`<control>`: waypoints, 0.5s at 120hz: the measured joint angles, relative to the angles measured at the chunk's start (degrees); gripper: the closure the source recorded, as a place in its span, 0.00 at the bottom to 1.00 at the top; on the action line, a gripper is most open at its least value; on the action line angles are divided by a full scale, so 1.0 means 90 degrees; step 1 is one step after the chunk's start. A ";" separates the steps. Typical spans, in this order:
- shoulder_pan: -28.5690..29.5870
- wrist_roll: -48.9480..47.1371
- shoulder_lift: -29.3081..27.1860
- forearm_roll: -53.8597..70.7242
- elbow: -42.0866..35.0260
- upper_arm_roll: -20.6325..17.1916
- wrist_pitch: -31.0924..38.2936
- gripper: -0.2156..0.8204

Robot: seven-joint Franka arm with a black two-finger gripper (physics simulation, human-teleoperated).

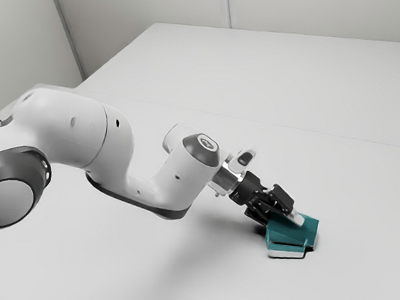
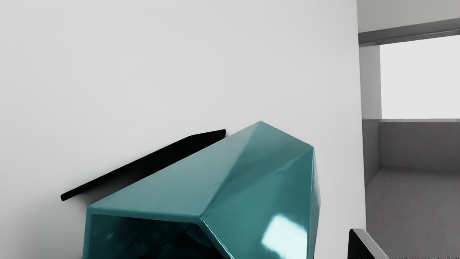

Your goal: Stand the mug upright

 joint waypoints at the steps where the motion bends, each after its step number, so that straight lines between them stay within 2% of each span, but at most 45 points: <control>1: 0.0001 0.0006 0.0000 -0.0001 -0.0001 0.0000 -0.0003 0.60; 36: 0.0009 0.0171 -0.0001 -0.0014 -0.0034 0.0006 -0.0070 0.82; 60: -0.0012 0.0222 -0.0029 -0.0023 -0.0029 0.0008 -0.0060 0.88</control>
